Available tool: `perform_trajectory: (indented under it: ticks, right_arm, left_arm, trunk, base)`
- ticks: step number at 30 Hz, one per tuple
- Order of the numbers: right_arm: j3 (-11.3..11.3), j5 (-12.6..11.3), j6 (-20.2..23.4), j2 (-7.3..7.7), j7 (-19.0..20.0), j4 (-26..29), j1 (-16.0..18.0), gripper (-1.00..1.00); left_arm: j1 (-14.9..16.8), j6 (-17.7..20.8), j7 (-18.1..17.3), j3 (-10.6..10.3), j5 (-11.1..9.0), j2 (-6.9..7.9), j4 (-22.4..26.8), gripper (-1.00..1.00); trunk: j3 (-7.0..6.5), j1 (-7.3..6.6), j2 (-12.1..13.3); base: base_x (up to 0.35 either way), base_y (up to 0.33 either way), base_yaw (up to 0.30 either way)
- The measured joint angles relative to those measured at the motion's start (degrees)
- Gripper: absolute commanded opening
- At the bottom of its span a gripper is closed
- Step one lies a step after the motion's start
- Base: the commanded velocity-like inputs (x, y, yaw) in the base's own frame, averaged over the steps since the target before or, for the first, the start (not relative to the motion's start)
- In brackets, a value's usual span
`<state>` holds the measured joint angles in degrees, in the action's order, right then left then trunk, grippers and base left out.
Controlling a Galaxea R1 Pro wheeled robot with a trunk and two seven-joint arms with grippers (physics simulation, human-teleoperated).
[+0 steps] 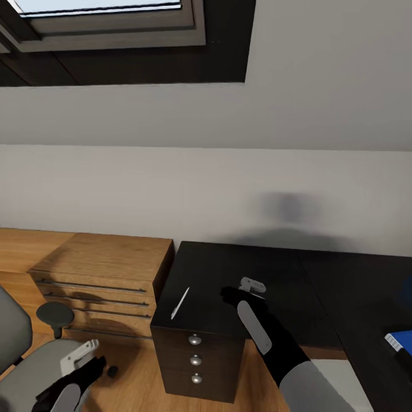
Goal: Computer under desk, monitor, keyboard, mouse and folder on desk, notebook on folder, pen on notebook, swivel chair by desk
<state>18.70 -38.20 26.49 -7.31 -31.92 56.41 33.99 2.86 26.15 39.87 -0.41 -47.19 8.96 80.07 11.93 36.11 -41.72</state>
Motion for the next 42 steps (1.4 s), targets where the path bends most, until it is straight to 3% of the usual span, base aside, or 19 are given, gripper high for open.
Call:
perform_trajectory:
  ticks: [3, 8, 15, 27, 31, 34, 42]
  right_arm:
    - [0.29, 1.59, 0.35, -0.3, -2.78, -6.1, 4.85, 1.0]
    - [0.64, 2.88, 0.8, -0.31, -4.07, -9.8, 7.97, 1.0]
    - [2.32, 3.19, 0.59, -0.44, -4.66, -10.36, 8.7, 1.0]
    - [3.31, 3.22, 0.07, -0.72, -4.68, -12.38, 8.84, 1.0]
    - [4.91, 3.32, -0.36, -2.69, -4.69, -13.77, 8.84, 1.0]
    - [6.22, 3.26, -0.46, -2.69, -4.71, -13.89, 8.83, 1.0]
    - [6.87, 3.29, -0.76, -2.69, -4.62, -13.82, 8.83, 1.0]
  left_arm:
    - [0.0, 0.69, 0.96, 0.39, -0.02, -0.12, 3.37, 1.0]
    - [-0.01, 0.95, 1.29, 0.2, -0.12, -0.31, 5.06, 1.0]
    - [-0.01, 0.86, 1.4, -2.47, 0.32, -0.75, 5.4, 1.0]
    - [-0.02, 0.74, 1.46, -2.8, 0.3, -0.84, 5.72, 1.0]
    - [-0.02, 0.75, 1.47, -2.8, 0.15, -0.84, 5.72, 1.0]
    - [-0.02, 0.76, 1.48, -2.8, 0.07, -0.85, 5.74, 1.0]
    - [-0.01, 0.83, 1.46, -2.89, -0.03, -0.85, 5.71, 1.0]
  trunk:
    - [0.0, 0.0, 0.0]
    - [0.0, 0.0, 0.0]
    - [0.01, 0.0, 0.0]
    - [0.69, 0.0, 0.0]
    - [0.97, 0.0, 0.0]
    - [1.17, 0.0, 0.01]
    - [1.46, 0.0, 0.0]
  base:
    - [0.0, 0.0, 0.0]
    - [0.0, 0.0, 0.0]
    - [0.0, 0.0, 0.001]
    - [0.0, 0.0, 0.149]
    - [0.0, 0.047, 0.183]
    - [0.0, 0.252, 0.183]
    - [0.0, 0.123, 0.063]
